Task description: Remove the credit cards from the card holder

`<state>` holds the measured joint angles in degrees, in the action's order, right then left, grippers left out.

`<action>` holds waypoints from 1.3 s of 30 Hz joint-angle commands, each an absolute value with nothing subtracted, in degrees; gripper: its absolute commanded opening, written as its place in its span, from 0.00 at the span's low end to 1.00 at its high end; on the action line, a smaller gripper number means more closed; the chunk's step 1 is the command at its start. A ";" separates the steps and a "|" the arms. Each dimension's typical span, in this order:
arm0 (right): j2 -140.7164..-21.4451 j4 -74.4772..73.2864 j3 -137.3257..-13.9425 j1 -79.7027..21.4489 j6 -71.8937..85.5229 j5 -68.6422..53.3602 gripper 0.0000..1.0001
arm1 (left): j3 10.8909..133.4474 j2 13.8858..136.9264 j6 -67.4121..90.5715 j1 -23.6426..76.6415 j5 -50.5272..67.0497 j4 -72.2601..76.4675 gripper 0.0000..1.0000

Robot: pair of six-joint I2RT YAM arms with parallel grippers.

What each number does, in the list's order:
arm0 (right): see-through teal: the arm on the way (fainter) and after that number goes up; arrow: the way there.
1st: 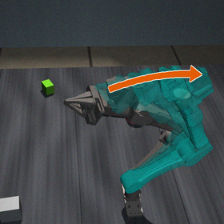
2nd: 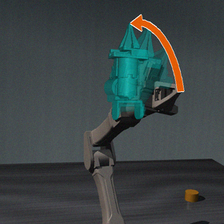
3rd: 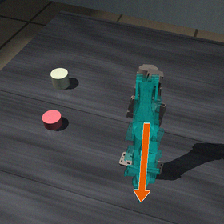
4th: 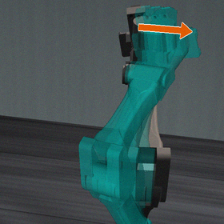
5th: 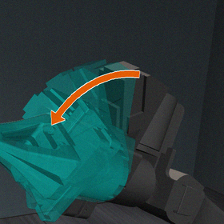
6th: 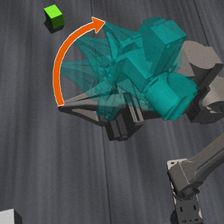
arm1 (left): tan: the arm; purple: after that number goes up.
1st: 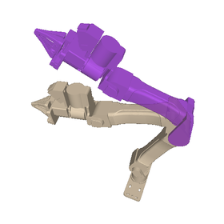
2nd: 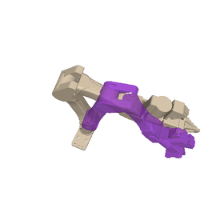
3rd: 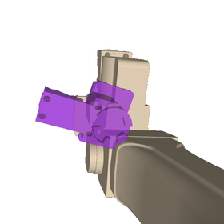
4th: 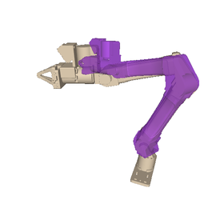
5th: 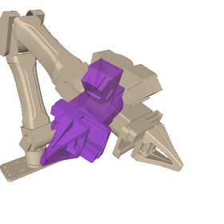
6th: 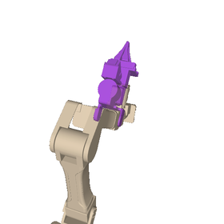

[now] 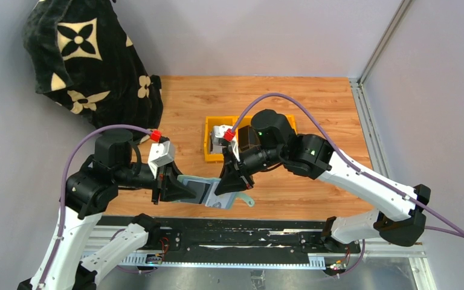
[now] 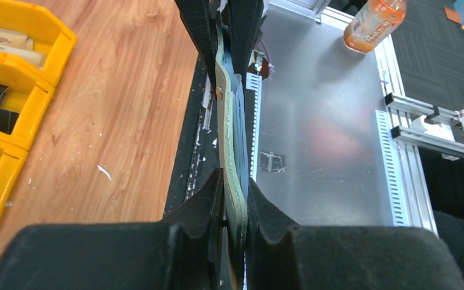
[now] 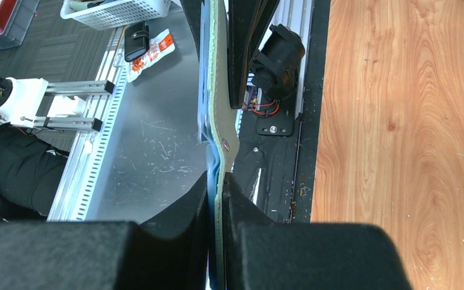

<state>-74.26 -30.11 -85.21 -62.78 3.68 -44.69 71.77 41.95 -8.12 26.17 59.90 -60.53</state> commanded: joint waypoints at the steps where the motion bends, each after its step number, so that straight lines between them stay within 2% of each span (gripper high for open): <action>1: -72.87 -31.04 -86.77 -63.72 2.39 -43.72 0.19 | 73.41 43.29 -6.42 25.92 62.73 -61.03 0.14; 2: -72.94 -30.92 -87.20 -63.72 2.36 -42.77 0.24 | 73.47 43.50 -6.01 25.93 63.01 -61.09 0.13; 4: -72.55 -30.08 -87.82 -63.63 2.72 -39.29 0.42 | 73.24 43.75 -5.01 25.93 63.18 -61.13 0.10; 6: -71.54 -29.24 -88.57 -63.54 3.41 -34.53 0.52 | 73.08 44.05 -3.99 25.93 62.92 -61.08 0.06; 9: -68.30 -26.63 -88.38 -63.17 6.78 -23.57 0.55 | 74.30 45.16 -3.14 25.84 60.26 -61.08 0.00; 12: -62.45 -19.19 -83.97 -63.08 12.75 -17.04 0.53 | 75.38 44.78 1.47 25.75 53.55 -57.82 0.00; 19: -63.38 -9.16 -78.30 -64.17 24.51 -26.62 0.47 | 72.06 42.92 12.82 25.43 44.65 -47.47 0.00; 26: -65.84 -4.12 -73.95 -64.48 27.95 -29.52 0.44 | 71.05 43.06 17.62 24.61 52.77 -43.15 0.00; 31: -66.21 -5.21 -73.53 -63.92 27.47 -28.96 0.39 | 71.04 43.08 20.81 24.58 60.92 -39.73 0.00; 39: -64.80 -7.98 -73.30 -62.78 26.45 -27.02 0.35 | 68.62 42.44 27.06 24.58 68.68 -32.91 0.00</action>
